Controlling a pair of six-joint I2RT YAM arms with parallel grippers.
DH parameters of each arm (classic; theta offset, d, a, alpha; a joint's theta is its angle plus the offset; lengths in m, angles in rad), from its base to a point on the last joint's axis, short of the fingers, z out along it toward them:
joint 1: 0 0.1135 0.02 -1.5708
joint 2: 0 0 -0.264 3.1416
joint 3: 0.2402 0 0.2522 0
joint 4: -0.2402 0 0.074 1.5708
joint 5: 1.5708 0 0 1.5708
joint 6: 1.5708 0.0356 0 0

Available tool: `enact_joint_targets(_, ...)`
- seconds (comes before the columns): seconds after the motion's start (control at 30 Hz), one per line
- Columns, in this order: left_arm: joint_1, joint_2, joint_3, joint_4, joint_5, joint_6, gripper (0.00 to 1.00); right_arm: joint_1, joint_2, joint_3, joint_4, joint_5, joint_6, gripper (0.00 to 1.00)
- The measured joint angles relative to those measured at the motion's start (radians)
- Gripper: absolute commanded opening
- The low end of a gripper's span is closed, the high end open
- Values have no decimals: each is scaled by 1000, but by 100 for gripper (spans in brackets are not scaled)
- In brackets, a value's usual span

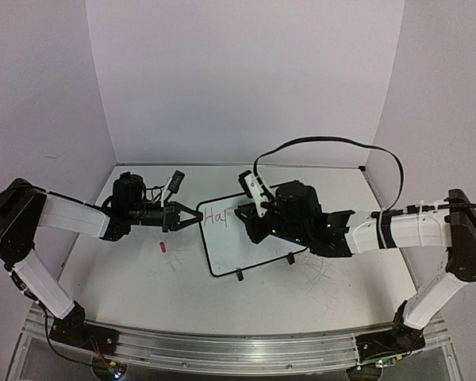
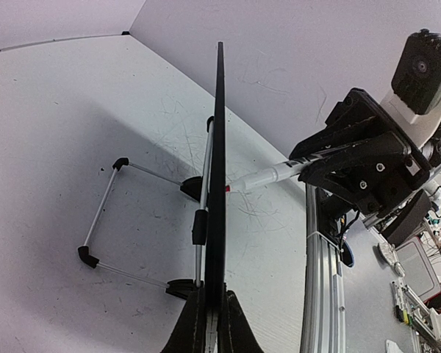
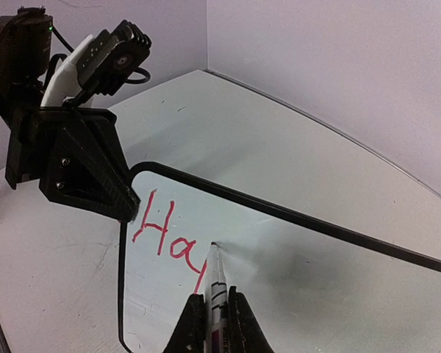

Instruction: Write a sentence on the whiteboard

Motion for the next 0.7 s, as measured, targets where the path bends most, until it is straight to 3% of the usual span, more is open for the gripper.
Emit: enact_joint_targets(0.7, 1, 0, 0, -3, -4, -1, 0, 2, 9, 1, 2, 37, 1, 0)
